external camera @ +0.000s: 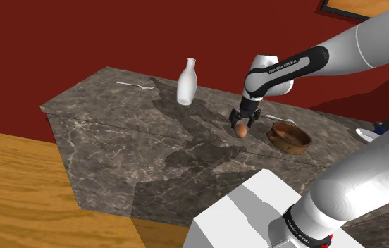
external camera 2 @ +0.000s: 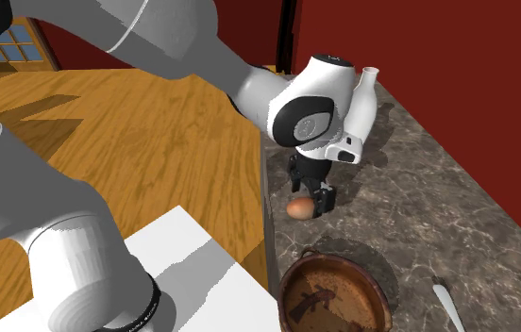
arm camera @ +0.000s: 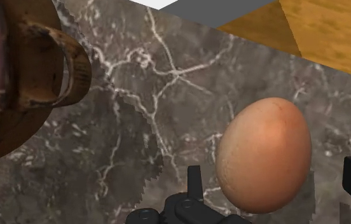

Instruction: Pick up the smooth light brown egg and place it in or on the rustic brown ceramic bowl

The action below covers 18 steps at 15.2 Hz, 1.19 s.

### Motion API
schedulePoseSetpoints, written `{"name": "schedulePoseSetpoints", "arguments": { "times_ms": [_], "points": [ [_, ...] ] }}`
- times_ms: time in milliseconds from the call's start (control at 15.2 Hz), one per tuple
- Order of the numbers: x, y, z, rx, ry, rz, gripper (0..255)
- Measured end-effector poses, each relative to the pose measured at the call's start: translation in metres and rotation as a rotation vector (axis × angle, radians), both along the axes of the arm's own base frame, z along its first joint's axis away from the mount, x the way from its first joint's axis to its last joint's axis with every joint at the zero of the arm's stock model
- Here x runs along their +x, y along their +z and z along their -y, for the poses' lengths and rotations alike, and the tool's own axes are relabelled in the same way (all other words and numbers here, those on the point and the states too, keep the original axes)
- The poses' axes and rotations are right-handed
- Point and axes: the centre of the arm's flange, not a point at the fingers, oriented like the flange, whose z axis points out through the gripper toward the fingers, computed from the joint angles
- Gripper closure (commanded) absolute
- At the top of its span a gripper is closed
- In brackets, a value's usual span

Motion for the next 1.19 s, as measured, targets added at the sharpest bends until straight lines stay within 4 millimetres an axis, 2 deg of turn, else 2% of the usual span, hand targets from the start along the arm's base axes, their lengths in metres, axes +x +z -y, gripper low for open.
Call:
{"name": "schedulePoseSetpoints", "arguments": {
  "times_ms": [264,594,660,1188],
  "points": [
    [-0.001,-0.016,0.001,0.000,0.000,0.000,0],
    [-0.001,-0.018,0.001,0.000,0.000,0.000,0],
    [-0.001,-0.018,0.001,0.000,0.000,0.000,255],
    [-0.001,-0.018,0.001,0.000,0.000,0.000,255]
  ]
}}
